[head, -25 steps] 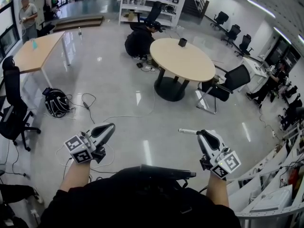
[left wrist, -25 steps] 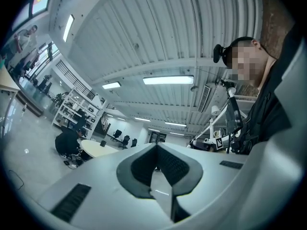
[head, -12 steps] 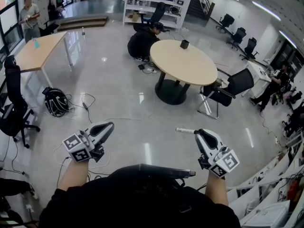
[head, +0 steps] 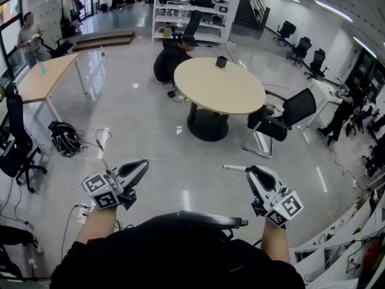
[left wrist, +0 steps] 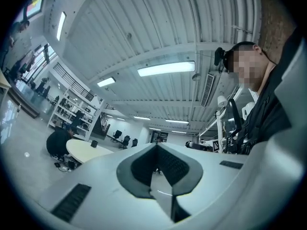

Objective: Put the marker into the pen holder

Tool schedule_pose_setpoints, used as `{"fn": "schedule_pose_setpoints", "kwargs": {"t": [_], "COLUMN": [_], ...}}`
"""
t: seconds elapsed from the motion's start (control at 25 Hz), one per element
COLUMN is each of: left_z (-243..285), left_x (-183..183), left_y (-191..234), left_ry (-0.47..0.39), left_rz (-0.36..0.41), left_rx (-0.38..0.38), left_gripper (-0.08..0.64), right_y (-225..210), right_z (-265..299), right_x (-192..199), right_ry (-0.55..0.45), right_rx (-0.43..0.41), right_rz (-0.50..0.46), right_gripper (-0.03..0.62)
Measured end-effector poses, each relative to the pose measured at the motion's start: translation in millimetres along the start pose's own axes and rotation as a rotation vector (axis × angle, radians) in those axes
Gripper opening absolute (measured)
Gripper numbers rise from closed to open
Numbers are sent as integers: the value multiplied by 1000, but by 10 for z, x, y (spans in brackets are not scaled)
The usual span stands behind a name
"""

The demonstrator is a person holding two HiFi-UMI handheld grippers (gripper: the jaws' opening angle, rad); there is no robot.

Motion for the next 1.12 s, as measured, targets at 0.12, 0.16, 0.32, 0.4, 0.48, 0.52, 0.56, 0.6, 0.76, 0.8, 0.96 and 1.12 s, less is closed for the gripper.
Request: {"fn": "schedule_pose_setpoints", "kwargs": {"t": [0.12,0.16,0.32,0.4,0.48,0.52,0.56,0.6,0.76,0.8,0.96,1.12], "left_z": [313,398,658,779,907,966,1016,1056,1201,1247,1364,1419], "left_x": [57,67,106,141,170,179,179,168,19,-38,-345,-546], "left_y": [-115,-130,-14,113,262,350,453,574,1218,1396,2123,2731], "left_ry": [25,31,45,51,56,59,60,60,45,46,63,79], "left_rz": [1,0,-14,-26,-36,-39,-42,-44,-39,-33,-1,2], "left_rx": [10,13,17,25,43,54,66,77,118,126,160,188], "left_gripper": [-5,-5,-4,-4,-5,-4,-5,-5,-5,-5,-3,-4], "right_y": [-223,-287,-497,-594,-693,-740,-782,-822,-1031,-1094,-1299,-1458], "right_z": [-243,-297,-363,-338,-271,-215,-141,-46,507,670,1392,2017], "right_x": [46,63,169,222,263,284,304,321,348,351,372,409], "right_ry": [-7,-11,-10,-7,-4,-1,3,9,26,24,14,3], "right_rx": [23,29,47,60,77,85,92,98,126,132,148,161], "right_rz": [19,27,48,52,53,54,52,48,19,17,12,20], "right_gripper": [77,77,77,77,77,77,77,77,77,77,77,77]}}
Point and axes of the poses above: the fingertips, and each gripper's own axes: z forward along the fingers, y to its left, x out of its underside, the point moved 10 cm from there along -z, backward along the fingers, and after that the axes turned 7 degrees about -x, right-handed, at the moved point
